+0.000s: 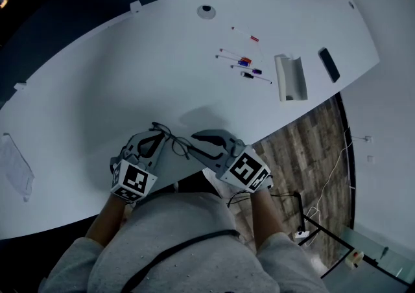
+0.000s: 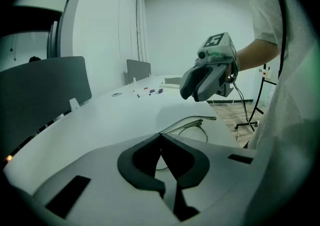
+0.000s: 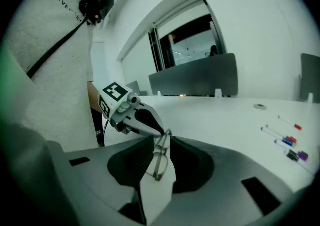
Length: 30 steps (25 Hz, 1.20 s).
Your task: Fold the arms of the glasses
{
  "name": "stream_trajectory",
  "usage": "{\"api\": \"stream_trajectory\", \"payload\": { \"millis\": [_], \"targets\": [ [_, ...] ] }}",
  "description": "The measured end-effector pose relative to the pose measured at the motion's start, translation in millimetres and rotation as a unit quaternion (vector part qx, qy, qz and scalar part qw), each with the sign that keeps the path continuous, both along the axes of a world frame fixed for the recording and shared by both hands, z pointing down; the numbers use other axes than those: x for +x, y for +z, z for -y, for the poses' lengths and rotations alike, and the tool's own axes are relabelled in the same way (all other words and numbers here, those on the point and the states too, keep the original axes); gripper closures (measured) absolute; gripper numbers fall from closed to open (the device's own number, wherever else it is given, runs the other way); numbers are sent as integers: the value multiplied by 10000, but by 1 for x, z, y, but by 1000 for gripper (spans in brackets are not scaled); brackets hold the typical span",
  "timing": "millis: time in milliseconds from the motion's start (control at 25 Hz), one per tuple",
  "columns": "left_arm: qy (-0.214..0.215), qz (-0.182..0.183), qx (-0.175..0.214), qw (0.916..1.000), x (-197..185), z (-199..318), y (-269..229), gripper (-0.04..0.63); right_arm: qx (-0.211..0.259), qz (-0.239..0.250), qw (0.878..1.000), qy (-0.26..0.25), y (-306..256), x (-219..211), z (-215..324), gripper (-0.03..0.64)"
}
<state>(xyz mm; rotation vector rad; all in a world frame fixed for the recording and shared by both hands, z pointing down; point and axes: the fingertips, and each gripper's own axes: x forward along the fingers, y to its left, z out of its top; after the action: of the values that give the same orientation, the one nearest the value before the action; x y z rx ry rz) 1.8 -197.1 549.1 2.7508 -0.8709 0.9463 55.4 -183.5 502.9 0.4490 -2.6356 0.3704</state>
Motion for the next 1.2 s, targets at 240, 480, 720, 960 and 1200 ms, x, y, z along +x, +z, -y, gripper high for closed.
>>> {"api": "stream_trajectory", "payload": {
  "millis": [240, 480, 720, 960, 1200],
  "targets": [
    [79, 13, -31, 10000, 6, 0, 3, 580, 267, -288, 9974, -596, 17, -37, -11, 573],
    [104, 24, -64, 9999, 7, -1, 5, 580, 403, -766, 9932, -779, 36, -32, -12, 583],
    [116, 39, -77, 9999, 5, -3, 6, 580, 595, -991, 9885, -978, 39, -35, -12, 583],
    [59, 23, -68, 10000, -6, -8, 3, 580, 638, -927, 9905, -789, 31, -38, -6, 583],
    [-44, -101, -75, 9999, -17, -18, -5, 580, 644, -787, 9942, -356, 19, -36, -10, 583]
  ]
}}
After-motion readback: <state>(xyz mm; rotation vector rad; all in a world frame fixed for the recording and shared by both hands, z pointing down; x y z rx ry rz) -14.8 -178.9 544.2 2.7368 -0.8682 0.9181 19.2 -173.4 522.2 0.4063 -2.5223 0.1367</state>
